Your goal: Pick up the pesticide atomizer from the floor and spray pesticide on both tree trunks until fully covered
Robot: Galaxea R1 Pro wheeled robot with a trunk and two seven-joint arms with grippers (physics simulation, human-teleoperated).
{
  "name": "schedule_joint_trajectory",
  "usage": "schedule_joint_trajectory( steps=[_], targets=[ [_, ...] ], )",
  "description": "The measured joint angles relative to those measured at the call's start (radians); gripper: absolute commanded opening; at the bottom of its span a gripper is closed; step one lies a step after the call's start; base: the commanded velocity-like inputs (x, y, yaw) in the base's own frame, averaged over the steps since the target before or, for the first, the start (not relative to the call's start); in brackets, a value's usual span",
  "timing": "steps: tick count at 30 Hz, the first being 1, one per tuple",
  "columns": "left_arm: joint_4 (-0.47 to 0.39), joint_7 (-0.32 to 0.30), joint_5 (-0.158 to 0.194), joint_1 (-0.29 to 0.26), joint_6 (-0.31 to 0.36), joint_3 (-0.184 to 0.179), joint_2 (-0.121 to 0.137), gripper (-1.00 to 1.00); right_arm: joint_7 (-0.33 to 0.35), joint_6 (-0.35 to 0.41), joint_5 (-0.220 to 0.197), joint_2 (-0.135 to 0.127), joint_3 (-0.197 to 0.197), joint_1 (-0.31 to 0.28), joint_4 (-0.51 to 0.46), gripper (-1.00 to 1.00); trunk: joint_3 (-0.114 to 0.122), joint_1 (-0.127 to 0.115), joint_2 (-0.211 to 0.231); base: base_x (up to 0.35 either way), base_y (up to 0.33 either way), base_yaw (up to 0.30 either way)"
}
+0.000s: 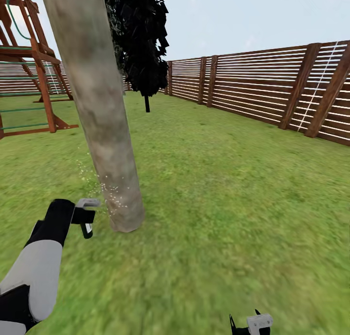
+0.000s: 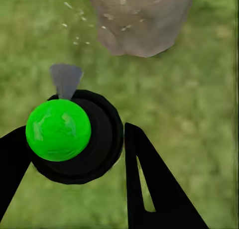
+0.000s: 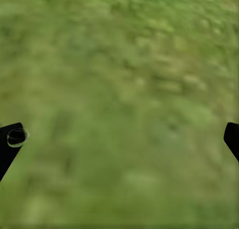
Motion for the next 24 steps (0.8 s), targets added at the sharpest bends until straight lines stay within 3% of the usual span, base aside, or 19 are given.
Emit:
schedule_joint_trajectory(
  steps=[2, 5, 8, 11, 14, 18, 20, 23, 24],
  targets=[
    [0.0, 0.0, 0.006, -0.003, 0.002, -0.003, -0.019, -1.0, 0.0, 0.0, 0.0, 0.0, 0.0, 0.0, 0.0, 1.0, 0.0, 0.0, 0.0, -0.129, 0.0, 0.0],
    [-0.001, 0.0, 0.006, -0.007, 0.005, -0.006, -0.074, -1.0, 0.0, 0.0, 0.0, 0.0, 0.0, 0.0, 0.0, 1.0, 0.0, 0.0, 0.0, -0.28, 0.0, 0.0],
    [-0.003, 0.001, -0.001, -0.033, 0.079, -0.013, -0.096, -1.0, 0.0, 0.0, 0.0, 0.0, 0.0, 0.0, 0.0, 1.0, 0.0, 0.0, 0.0, -0.059, 0.0, 0.0],
    [-0.003, 0.003, -0.012, -0.086, 0.102, -0.029, -0.089, -1.0, 0.0, 0.0, 0.0, 0.0, 0.0, 0.0, 0.0, 1.0, 0.0, 0.0, 0.0, -0.005, 0.0, 0.0],
    [-0.003, 0.003, -0.008, -0.141, 0.171, -0.031, -0.082, -1.0, 0.0, 0.0, 0.0, 0.0, 0.0, 0.0, 0.0, 1.0, 0.0, 0.0, 0.0, 0.0, 0.0, 0.0],
    [-0.004, 0.002, -0.01, -0.153, 0.184, -0.037, -0.09, -1.0, 0.0, 0.0, 0.0, 0.0, 0.0, 0.0, 0.0, 1.0, 0.0, 0.0, 0.0, 0.0, 0.0, 0.0],
    [-0.003, -0.001, -0.016, -0.152, 0.18, -0.04, -0.072, -1.0, 0.0, 0.0, 0.0, 0.0, -0.001, 0.0, 0.0, 1.0, 0.0, 0.0, 0.0, 0.0, 0.0, 0.0],
    [-0.002, -0.006, -0.014, -0.148, 0.178, -0.041, -0.013, -1.0, 0.0, 0.0, 0.0, 0.0, 0.0, 0.0, 0.0, 1.0, 0.0, 0.0, 0.0, 0.0, 0.0, 0.0],
    [-0.003, -0.007, -0.002, -0.147, 0.179, -0.043, -0.015, -1.0, 0.0, 0.0, 0.0, 0.0, -0.001, 0.0, 0.0, 1.0, 0.0, 0.0, 0.0, 0.0, 0.0, 0.0]
  ],
)
